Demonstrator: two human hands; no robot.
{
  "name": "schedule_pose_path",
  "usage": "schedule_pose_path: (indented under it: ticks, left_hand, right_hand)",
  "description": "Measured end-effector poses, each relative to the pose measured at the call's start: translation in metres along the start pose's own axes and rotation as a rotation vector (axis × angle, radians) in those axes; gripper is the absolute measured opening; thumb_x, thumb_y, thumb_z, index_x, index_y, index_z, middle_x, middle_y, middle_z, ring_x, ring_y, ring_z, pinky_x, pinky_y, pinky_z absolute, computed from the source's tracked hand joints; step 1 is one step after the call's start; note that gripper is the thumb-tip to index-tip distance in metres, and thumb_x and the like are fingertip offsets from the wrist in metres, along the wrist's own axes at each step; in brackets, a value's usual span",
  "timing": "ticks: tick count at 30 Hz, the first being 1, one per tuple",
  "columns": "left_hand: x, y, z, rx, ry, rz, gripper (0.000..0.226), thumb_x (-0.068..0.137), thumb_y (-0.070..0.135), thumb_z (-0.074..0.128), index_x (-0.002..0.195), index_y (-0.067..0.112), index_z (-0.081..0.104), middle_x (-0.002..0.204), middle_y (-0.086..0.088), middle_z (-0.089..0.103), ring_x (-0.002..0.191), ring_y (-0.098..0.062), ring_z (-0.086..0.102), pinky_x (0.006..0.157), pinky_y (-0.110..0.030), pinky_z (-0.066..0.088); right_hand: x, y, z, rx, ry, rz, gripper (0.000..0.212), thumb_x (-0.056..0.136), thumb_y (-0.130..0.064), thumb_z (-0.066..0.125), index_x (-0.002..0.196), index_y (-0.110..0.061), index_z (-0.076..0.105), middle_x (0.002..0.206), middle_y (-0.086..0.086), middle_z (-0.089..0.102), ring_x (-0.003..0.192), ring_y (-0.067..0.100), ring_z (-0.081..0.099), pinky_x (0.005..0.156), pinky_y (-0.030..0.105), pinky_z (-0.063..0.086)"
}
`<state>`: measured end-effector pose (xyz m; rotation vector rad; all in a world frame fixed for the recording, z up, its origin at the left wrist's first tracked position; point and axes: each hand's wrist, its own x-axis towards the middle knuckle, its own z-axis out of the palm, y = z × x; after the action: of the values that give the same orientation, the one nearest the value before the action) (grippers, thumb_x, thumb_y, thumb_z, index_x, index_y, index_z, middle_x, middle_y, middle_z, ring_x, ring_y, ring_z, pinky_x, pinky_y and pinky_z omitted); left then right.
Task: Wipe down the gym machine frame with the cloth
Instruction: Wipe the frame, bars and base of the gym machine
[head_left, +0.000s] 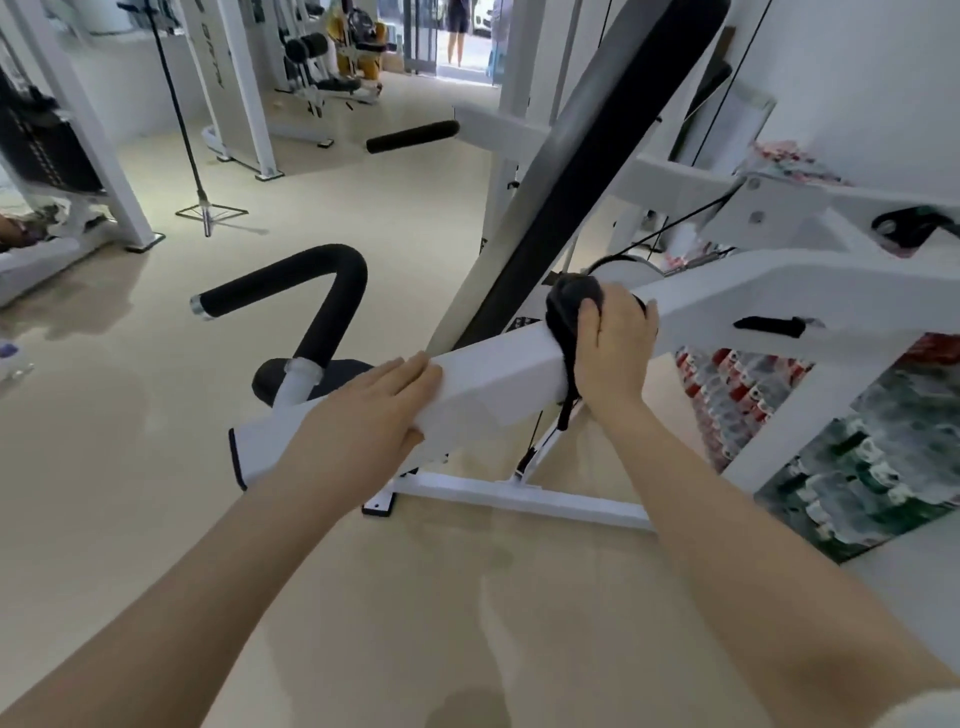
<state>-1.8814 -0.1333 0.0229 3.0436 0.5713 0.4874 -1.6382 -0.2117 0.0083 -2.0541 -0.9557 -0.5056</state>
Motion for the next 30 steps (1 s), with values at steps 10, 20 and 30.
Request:
schedule_pose_path:
  ticks: [10, 20, 30]
  left_hand:
    - [-0.014, -0.086, -0.034, -0.368, -0.302, 0.338, 0.045, 0.096, 0.029, 0.03, 0.14, 0.025, 0.039, 0.145, 0.023, 0.025, 0.13, 0.011, 0.021, 0.101, -0.001, 0.008]
    - [-0.028, -0.108, -0.014, -0.717, -0.238, 0.366, 0.043, 0.094, -0.003, 0.038, 0.134, 0.011, 0.046, 0.141, 0.011, 0.035, 0.133, -0.002, 0.028, 0.102, 0.003, 0.01]
    - [-0.035, -0.11, -0.016, -1.014, -0.264, 0.207, 0.038, 0.099, 0.006, 0.034, 0.127, 0.024, 0.052, 0.131, 0.024, 0.04, 0.121, 0.009, 0.035, 0.094, 0.006, 0.022]
  right_hand:
    - [-0.135, -0.157, 0.044, 0.69, 0.195, 0.5, 0.051, 0.098, -0.005, 0.033, 0.14, -0.031, 0.017, 0.137, -0.015, 0.035, 0.129, 0.004, 0.034, 0.111, 0.021, 0.025]
    - [-0.159, -0.211, 0.049, 0.796, 0.124, 0.946, 0.038, 0.101, -0.03, 0.032, 0.138, -0.035, 0.023, 0.132, -0.007, 0.046, 0.116, 0.011, 0.048, 0.101, 0.032, 0.04]
    - [-0.146, -0.193, 0.051, 0.656, 0.09, 0.943, 0.025, 0.086, -0.05, 0.043, 0.106, -0.036, 0.049, 0.108, 0.0, 0.063, 0.099, 0.019, 0.061, 0.093, 0.043, 0.049]
